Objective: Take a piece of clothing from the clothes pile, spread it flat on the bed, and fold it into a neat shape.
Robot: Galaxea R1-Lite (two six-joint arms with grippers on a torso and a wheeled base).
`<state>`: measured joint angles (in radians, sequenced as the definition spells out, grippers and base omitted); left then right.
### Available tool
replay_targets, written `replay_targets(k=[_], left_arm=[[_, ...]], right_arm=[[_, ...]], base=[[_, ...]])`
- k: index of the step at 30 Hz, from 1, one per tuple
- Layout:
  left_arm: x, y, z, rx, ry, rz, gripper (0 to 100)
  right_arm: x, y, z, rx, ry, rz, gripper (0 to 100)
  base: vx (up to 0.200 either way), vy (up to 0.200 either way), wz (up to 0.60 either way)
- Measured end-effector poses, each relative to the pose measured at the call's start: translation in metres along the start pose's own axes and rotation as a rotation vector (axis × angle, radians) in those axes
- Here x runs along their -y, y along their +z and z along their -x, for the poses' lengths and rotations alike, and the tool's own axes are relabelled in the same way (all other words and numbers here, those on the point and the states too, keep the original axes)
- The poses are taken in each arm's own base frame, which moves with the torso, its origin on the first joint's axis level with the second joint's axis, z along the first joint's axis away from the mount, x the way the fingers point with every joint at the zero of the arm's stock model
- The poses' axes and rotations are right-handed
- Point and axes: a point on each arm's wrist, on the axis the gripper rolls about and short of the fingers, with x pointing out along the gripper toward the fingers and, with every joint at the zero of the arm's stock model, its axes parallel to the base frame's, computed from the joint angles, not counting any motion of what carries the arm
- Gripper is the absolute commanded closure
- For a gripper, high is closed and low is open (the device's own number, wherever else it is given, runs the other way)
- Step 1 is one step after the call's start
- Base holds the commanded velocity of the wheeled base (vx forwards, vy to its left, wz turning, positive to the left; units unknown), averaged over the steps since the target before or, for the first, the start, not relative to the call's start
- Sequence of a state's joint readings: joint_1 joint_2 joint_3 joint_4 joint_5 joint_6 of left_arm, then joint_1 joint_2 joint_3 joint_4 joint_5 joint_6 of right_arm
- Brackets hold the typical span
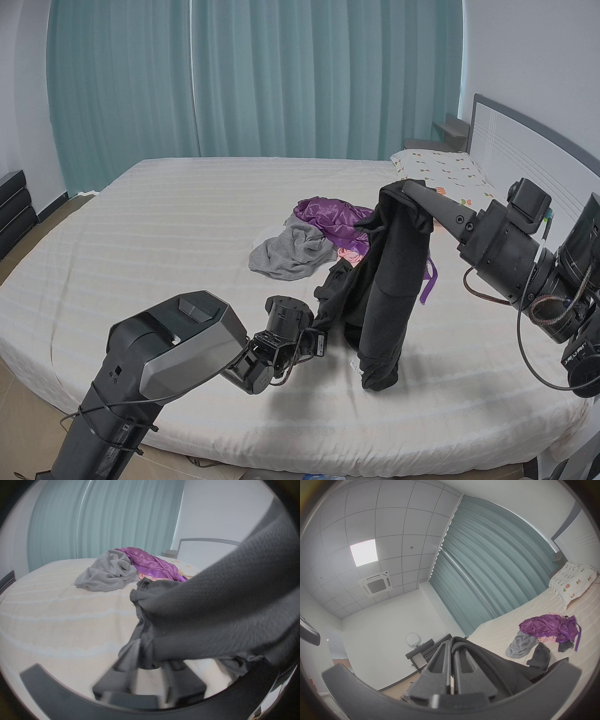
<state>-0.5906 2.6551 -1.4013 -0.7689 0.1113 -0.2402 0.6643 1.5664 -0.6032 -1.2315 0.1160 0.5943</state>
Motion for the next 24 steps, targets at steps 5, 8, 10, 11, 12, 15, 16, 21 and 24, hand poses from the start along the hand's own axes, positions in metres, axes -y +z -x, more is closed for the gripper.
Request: replay_targets(k=[5,8,10,11,12,15,16,21,24], left_arm=[[-0.005,-0.005,-0.002,-0.002,0.052,0.019,100],[-0.008,-0.007,0.000,-0.012,0.064,0.034,100],[-0.011,-0.007,0.005,-0.023,0.072,0.048,100],[-0.013,-0.006,0.010,-0.029,0.078,0.057,100],[-0.016,-0.003,0.016,-0.035,0.084,0.068,100],[-0.022,0.012,0.039,-0.029,0.099,0.102,100],[-0.024,0.020,0.047,-0.020,0.103,0.114,100],[-0.033,0.072,0.100,0.067,0.130,0.188,100],[-0.038,0.106,0.132,0.144,0.148,0.240,100]], right_arm=[[0.013,0.006,0.001,0.019,-0.049,0.008,100],[0.019,0.007,0.002,0.023,-0.069,0.010,100],[0.026,0.009,0.002,0.027,-0.091,0.014,100],[0.030,0.010,0.002,0.030,-0.105,0.016,100],[0.035,0.011,0.001,0.033,-0.119,0.018,100],[0.050,0.013,-0.001,0.043,-0.167,0.024,100],[0.054,0.014,-0.002,0.046,-0.183,0.026,100],[0.083,0.022,-0.016,0.103,-0.286,0.042,100],[0.094,0.038,-0.031,0.189,-0.324,0.067,100]], base=[[0.000,0.000,0.00],[0.000,0.000,0.00],[0.000,0.000,0.00],[0.000,0.000,0.00],[0.000,0.000,0.00],[0.000,0.000,0.00],[0.000,0.000,0.00],[0.000,0.000,0.00],[0.000,0.000,0.00]])
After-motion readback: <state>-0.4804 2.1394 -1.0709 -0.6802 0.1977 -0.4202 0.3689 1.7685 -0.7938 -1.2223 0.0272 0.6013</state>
